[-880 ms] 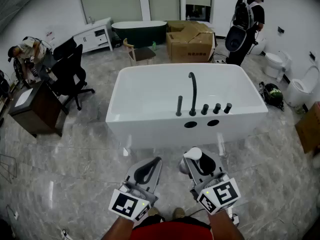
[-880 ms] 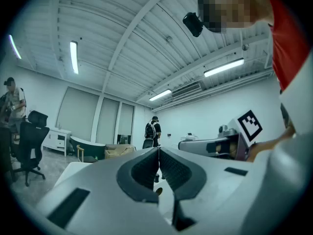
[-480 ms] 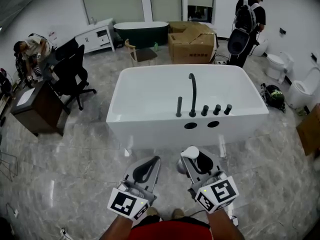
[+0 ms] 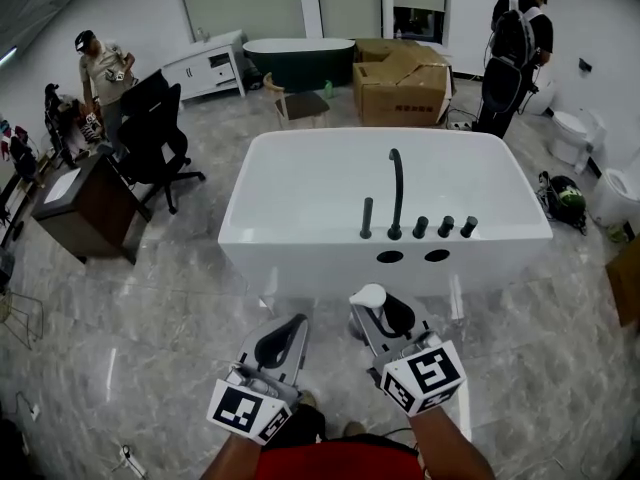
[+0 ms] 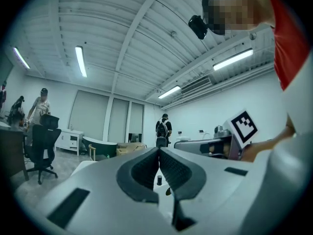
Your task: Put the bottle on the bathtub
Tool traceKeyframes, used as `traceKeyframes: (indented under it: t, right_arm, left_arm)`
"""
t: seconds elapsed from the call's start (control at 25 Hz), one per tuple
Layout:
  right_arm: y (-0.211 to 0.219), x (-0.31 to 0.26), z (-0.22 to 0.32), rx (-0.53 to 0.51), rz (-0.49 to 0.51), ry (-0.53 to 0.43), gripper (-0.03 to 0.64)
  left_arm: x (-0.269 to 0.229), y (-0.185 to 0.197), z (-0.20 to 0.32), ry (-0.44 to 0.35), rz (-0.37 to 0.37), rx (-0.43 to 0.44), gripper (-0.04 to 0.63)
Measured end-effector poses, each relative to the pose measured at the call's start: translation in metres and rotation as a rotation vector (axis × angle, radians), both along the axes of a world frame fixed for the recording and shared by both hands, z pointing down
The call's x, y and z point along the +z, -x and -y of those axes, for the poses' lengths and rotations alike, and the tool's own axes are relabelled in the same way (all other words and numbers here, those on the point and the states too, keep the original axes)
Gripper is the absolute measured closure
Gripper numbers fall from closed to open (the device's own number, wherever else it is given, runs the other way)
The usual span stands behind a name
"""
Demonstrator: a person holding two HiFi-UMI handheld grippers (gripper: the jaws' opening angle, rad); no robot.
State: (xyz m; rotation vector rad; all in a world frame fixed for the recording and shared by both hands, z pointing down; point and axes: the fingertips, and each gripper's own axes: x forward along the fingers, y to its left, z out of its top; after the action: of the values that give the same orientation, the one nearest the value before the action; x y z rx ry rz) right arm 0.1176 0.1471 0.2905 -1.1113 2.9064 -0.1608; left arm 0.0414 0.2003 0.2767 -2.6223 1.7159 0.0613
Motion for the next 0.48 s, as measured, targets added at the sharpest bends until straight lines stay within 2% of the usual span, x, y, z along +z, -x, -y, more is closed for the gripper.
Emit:
traceKeyframes:
  t: [0.24,0.48]
  right_arm:
    - [0.030,0.018,0.062,0.012,-0.030,0.008,0.499]
    - [0.072,0.047,0.139,0.092,-0.050,0.049,0.499]
  left_arm:
    - [0.009,0.034,0.060,-0.025,-0.013,-0.010,0.584]
    - [0.026,0.087,0.130,-0.025,-0.021,0.042,0.584]
